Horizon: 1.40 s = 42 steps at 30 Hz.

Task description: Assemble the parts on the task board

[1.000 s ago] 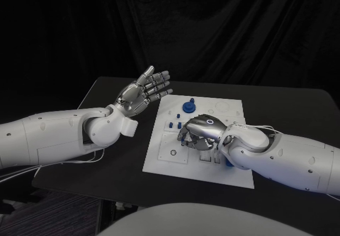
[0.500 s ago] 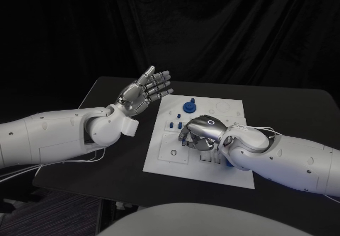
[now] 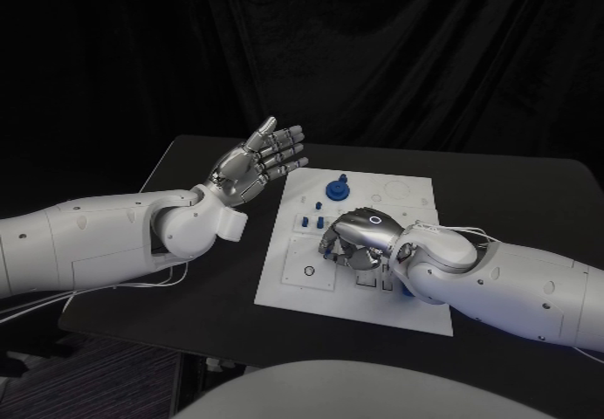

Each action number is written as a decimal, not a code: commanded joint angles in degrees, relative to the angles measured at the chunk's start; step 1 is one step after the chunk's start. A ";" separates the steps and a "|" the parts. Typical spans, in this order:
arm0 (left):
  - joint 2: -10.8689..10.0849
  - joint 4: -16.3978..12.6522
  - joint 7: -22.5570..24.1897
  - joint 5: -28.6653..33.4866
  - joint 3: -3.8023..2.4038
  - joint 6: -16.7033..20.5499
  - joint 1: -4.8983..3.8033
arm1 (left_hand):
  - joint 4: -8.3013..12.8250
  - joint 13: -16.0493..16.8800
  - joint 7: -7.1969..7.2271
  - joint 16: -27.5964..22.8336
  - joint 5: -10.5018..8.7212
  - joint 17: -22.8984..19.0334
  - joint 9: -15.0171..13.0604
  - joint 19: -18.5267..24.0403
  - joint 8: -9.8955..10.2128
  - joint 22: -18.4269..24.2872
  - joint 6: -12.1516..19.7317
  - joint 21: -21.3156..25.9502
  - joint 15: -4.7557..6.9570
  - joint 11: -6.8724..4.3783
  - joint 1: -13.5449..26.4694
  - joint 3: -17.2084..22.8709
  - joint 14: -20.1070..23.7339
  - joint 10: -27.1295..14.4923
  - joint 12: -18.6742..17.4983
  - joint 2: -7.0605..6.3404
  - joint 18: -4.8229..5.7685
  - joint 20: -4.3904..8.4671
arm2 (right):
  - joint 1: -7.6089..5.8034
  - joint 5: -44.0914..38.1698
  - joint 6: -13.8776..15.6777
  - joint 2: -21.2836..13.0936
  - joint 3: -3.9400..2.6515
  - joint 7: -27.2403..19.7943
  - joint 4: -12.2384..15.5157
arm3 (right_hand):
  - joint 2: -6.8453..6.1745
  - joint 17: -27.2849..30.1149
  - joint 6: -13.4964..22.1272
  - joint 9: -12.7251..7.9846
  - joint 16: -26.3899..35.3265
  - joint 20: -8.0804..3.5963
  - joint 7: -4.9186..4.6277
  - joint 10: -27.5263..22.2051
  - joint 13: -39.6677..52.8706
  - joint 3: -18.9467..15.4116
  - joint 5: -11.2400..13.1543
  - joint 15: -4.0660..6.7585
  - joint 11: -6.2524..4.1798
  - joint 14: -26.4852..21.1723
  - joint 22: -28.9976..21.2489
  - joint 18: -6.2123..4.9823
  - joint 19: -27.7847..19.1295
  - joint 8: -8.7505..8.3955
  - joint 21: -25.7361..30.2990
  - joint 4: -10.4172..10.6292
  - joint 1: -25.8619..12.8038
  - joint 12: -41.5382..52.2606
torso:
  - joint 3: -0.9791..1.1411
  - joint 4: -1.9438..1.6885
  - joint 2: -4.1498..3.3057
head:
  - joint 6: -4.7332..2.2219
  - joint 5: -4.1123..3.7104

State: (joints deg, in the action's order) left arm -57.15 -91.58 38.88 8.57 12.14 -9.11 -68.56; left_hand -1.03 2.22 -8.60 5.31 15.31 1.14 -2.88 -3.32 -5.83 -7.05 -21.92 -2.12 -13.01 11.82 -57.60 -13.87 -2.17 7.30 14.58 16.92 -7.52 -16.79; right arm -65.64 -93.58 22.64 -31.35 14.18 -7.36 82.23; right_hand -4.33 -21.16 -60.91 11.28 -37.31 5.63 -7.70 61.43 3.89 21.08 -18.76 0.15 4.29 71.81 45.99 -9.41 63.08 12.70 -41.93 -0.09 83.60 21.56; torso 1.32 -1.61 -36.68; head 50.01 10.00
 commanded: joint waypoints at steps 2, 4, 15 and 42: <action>0.16 0.05 1.12 -0.09 -0.04 -0.91 0.11 | -0.14 0.07 -4.84 0.32 0.21 0.09 -0.08 -0.28 -0.23 -0.06 -0.43 -0.35 -0.41 0.46 -0.61 0.28 0.10 -0.03 0.19 -0.04 0.11 -0.07 | 0.22 0.02 -1.22 0.13 -0.04 1.34 -0.11 | 0.21 -0.08 -0.28 0.10 -0.27 -0.01 -0.03 0.29 0.04 -0.26 0.11 0.07 -0.03 0.47 0.10 -1.13 0.33 0.31 -0.02 -0.16 -0.44 -0.18 | -0.03 0.00 -0.01 | -0.01 0.10; 0.19 0.09 1.09 -0.09 -0.04 -0.91 0.11 | -0.17 0.07 -4.84 0.33 0.21 0.09 -0.08 -0.28 -0.23 -0.07 -0.42 -0.36 -0.42 0.45 -0.61 0.30 0.10 -0.04 0.19 -0.05 0.12 -0.07 | 0.24 0.02 -1.38 0.17 -0.04 1.38 -0.16 | 0.21 -0.08 -0.28 0.10 -0.27 -0.01 -0.03 0.29 0.04 -0.26 0.11 0.07 -0.03 0.47 0.10 -1.13 0.33 0.31 -0.02 -0.16 -0.44 -0.18 | -0.04 -0.03 0.00 | -0.01 0.06; 0.43 0.31 0.87 -0.09 -0.04 -1.07 0.14 | -0.34 0.07 -4.82 0.43 0.22 0.11 -0.08 -0.31 -0.26 -0.09 -0.39 -0.38 -0.48 0.41 -0.65 0.47 0.07 -0.10 0.15 -0.04 0.18 -0.07 | 0.34 0.02 -2.68 0.45 -0.04 2.10 -0.51 | 0.24 -0.10 -0.21 0.23 -0.20 -0.02 -0.04 0.37 0.03 -0.27 0.34 0.04 -0.01 0.42 0.13 -1.10 0.32 0.26 0.03 -0.14 -0.48 -0.40 | -0.05 -0.01 0.04 | -0.01 0.20; 0.59 0.41 0.42 -0.09 -0.04 -1.34 0.19 | -0.75 0.07 -4.80 0.61 0.60 0.12 -0.06 -0.48 -0.36 -0.27 -0.28 -0.50 -0.68 0.37 -1.03 1.22 0.04 -0.24 0.18 -0.04 0.38 -0.09 | 0.52 -0.72 -9.99 0.97 -0.03 7.47 -0.93 | -2.17 -0.51 14.93 -1.86 1.99 2.84 1.68 -16.81 0.51 -3.96 10.28 -3.27 4.19 -7.73 -0.87 -0.68 -5.07 -8.76 5.52 1.23 -1.66 -7.10 | -0.03 -0.03 0.00 | -0.01 0.30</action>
State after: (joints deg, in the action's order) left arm -56.63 -91.14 38.75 8.59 12.14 -9.53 -68.48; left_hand -1.82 2.21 -8.60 5.53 15.67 1.18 -2.87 -3.32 -5.82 -7.24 -21.92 -2.33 -13.42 12.01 -58.09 -13.08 -2.17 7.08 14.58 16.95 -7.52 -16.79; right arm -65.40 -93.64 16.74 -30.41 13.93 -3.27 81.50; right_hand -6.04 -21.59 -47.00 9.65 -35.49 8.30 -6.23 46.42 4.21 17.66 -8.77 -2.96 8.13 64.82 45.24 -9.41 58.52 4.40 -36.92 1.13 81.87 14.57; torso 1.31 -1.61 -36.70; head 50.01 10.27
